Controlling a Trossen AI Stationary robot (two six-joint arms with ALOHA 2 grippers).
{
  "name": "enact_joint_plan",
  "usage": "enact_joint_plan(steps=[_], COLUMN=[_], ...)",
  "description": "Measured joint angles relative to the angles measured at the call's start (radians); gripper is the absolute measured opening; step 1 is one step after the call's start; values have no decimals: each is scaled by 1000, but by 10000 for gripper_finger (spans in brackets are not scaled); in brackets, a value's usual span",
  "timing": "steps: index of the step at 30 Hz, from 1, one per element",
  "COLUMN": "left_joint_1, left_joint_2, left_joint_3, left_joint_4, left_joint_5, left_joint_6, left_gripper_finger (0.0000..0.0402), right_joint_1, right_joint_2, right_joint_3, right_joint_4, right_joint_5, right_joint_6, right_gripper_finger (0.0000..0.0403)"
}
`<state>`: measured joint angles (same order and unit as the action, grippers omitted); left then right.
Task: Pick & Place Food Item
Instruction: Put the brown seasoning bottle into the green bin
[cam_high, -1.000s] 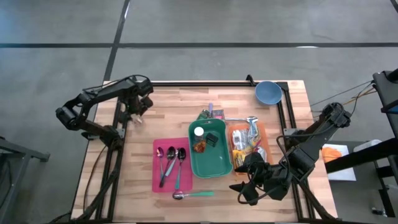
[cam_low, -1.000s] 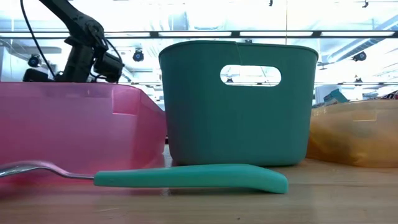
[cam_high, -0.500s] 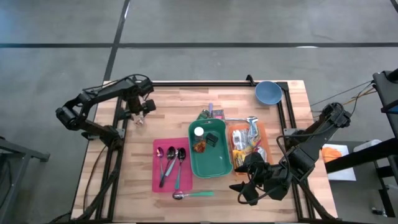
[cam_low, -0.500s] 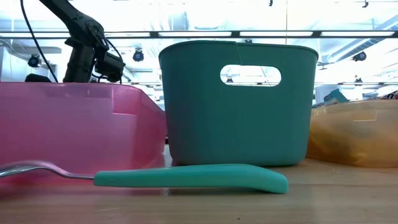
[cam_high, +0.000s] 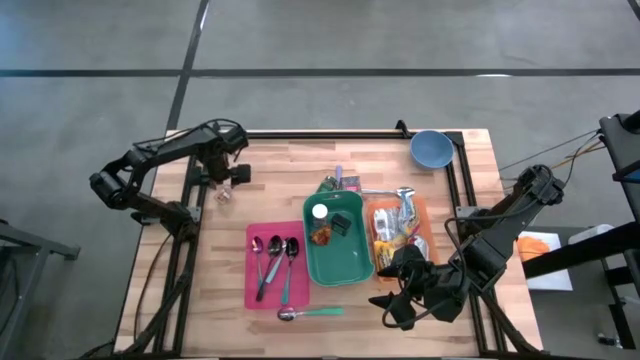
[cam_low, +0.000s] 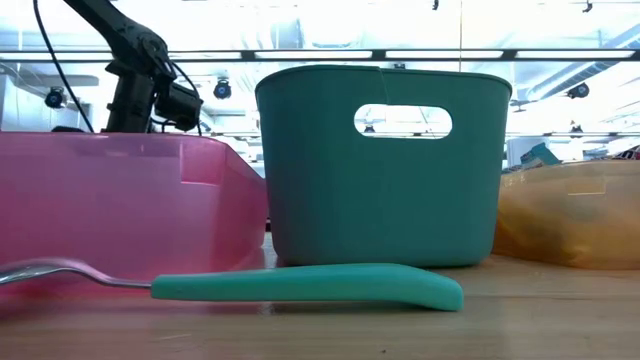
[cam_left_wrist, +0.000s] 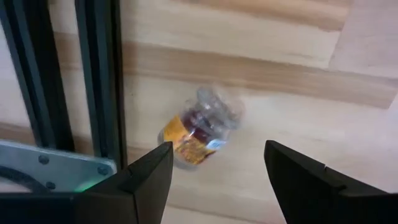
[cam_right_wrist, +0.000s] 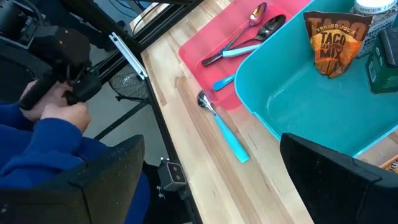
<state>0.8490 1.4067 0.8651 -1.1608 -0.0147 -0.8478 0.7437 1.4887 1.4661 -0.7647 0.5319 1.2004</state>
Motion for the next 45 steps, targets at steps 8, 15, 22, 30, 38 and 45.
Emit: enact_joint_plan(steps=[8, 15, 22, 30, 38, 45], left_joint_1=[-4, -4, -5, -13, -47, -55], left_joint_2=[0, 0, 0, 0, 0, 0], left_joint_3=[-6, -39, -98, -107, -109, -148], left_joint_4=[-49, -35, -8, 26, 115, 132], left_joint_5=[8, 8, 34, 19, -7, -16], left_joint_6=[43, 95, 208, 222, 402, 414], left_gripper_finger=[253, 277, 382, 370, 368, 368], right_joint_1=[0, 0, 0, 0, 0, 0], right_joint_2=[0, 0, 0, 0, 0, 0], right_joint_3=[0, 0, 0, 0, 0, 0], right_joint_4=[0, 0, 0, 0, 0, 0], right_joint_5=[0, 0, 0, 0, 0, 0], right_joint_6=[-4, -4, -3, -4, -4, -4], right_gripper_finger=[369, 369, 369, 369, 369, 369])
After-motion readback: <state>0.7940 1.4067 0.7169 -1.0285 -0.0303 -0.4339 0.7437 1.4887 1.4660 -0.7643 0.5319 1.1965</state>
